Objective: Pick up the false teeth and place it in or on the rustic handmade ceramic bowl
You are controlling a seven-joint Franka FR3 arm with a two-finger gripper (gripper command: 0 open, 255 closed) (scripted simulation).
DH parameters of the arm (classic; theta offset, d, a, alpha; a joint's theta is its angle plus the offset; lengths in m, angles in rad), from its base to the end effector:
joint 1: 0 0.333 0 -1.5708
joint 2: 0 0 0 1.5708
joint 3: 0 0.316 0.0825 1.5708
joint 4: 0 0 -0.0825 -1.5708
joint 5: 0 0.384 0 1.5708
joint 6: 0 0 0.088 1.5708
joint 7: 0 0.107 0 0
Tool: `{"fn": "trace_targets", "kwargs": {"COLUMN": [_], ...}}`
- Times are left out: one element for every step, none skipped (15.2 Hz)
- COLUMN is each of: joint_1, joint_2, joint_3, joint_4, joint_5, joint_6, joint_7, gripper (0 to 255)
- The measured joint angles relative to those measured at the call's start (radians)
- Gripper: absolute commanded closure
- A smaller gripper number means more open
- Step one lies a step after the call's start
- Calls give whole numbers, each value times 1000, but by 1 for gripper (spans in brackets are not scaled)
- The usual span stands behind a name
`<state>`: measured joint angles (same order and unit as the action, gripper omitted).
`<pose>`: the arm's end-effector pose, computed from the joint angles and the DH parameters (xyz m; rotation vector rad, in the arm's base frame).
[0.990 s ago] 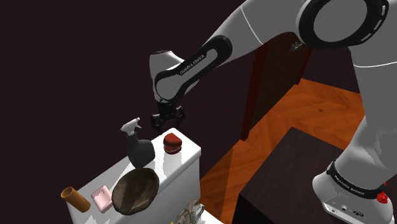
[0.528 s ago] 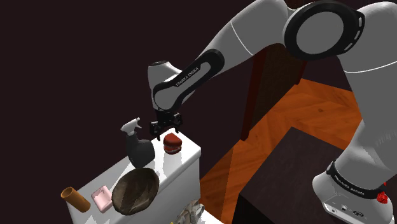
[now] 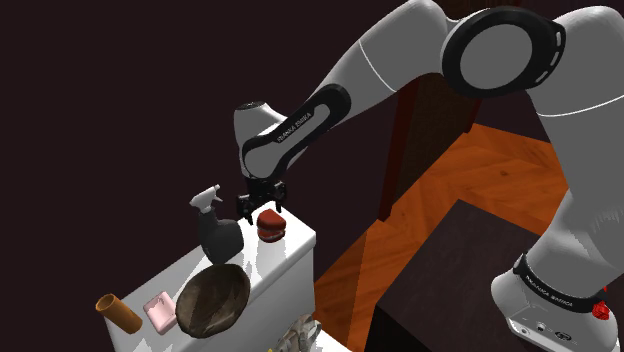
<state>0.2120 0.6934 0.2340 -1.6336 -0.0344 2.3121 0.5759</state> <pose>0.6306 0.2789 0.2220 -3.0214 0.2411 0.0867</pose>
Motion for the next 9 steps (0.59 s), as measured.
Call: {"fn": "trace_targets", "kwargs": {"joint_1": [0, 0, 0, 0, 0, 0, 0, 0, 0], "joint_2": [0, 0, 0, 0, 0, 0, 0, 0, 0], "joint_3": [0, 0, 0, 0, 0, 0, 0, 0, 0], "joint_4": [0, 0, 0, 1, 1, 1, 1, 1, 1], "joint_5": [0, 0, 0, 0, 0, 0, 0, 0, 0], "joint_6": [0, 0, 0, 0, 0, 1, 1, 1, 1], "joint_7": [0, 0, 0, 0, 0, 0, 0, 0, 0], "gripper": [255, 255, 255, 255, 255, 255, 255, 255, 255]}}
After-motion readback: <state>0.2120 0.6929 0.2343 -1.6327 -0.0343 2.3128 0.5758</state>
